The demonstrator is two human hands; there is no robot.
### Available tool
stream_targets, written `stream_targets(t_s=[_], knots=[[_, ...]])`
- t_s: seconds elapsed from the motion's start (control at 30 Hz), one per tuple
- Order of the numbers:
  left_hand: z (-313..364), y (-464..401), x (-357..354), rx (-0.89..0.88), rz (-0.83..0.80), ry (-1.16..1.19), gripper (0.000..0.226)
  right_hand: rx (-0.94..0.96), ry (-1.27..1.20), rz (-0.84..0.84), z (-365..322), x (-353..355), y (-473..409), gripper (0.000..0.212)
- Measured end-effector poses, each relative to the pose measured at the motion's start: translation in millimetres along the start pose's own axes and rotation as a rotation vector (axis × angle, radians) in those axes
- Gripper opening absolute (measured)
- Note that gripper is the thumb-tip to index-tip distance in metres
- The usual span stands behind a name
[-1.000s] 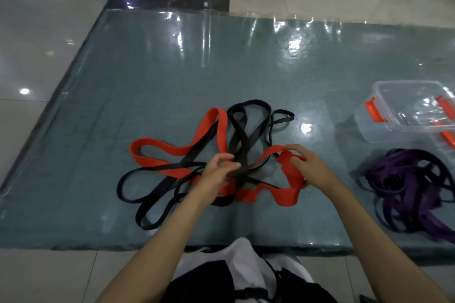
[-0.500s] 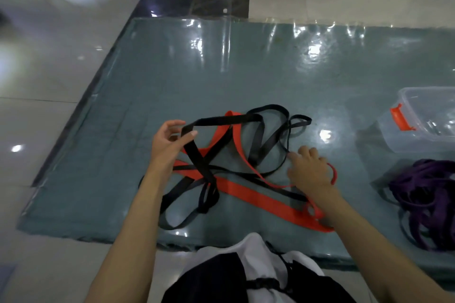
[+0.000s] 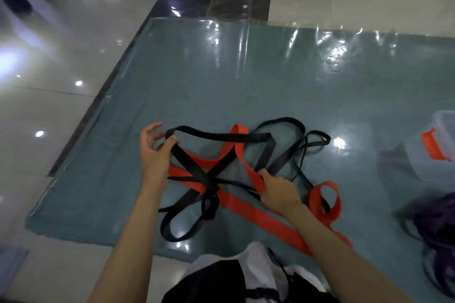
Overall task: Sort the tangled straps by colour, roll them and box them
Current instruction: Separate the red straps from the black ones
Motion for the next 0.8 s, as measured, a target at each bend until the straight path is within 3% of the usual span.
stream_targets(t_s=[0.1, 0.27, 0.4, 0.57, 0.67, 0.8], knots=[[-1.1, -9.6, -3.6, -0.020, 0.024, -0.014, 0.028, -0.006, -0.083, 0.048, -3.2, 15.2, -12.9, 0.019], [-2.4, -18.2, -15.1, -0.017, -0.057, -0.200, 0.021, 0.017, -0.153, 0.047, -9.9, 16.9, -31.2, 0.021], [-1.1, -17.9, -23.7, -0.068, -0.106, -0.290, 0.024, 0.056, 0.101, 0.139, -42.9, 6.8, -38.7, 0.041], [-0.1, -15.3, -23.7, -0.170, -0.242, -0.486, 0.035, 0.029, 0.229, 0.109, -67.9, -1.4, -57.9, 0.021], [-2.4, -15.9, -17.3, -0.255, -0.273, -0.593, 0.042, 0.166, 0.129, 0.149, -68.6, 2.2, -54.9, 0.017], [-6.4, -22.0, -11.3, -0.248, -0.246, -0.624, 0.031, 0.417, -0.013, 0.284, -51.3, 20.9, -27.2, 0.015]])
Point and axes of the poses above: each hand's wrist, its own y-axis away from the middle knuckle, its own x-axis out of the back of the hand, z = x × y, the point moved 2 cm from there along -y, towards the middle knuckle, and after that the axes turned 8 degrees about -x, right-handed, at the moved point
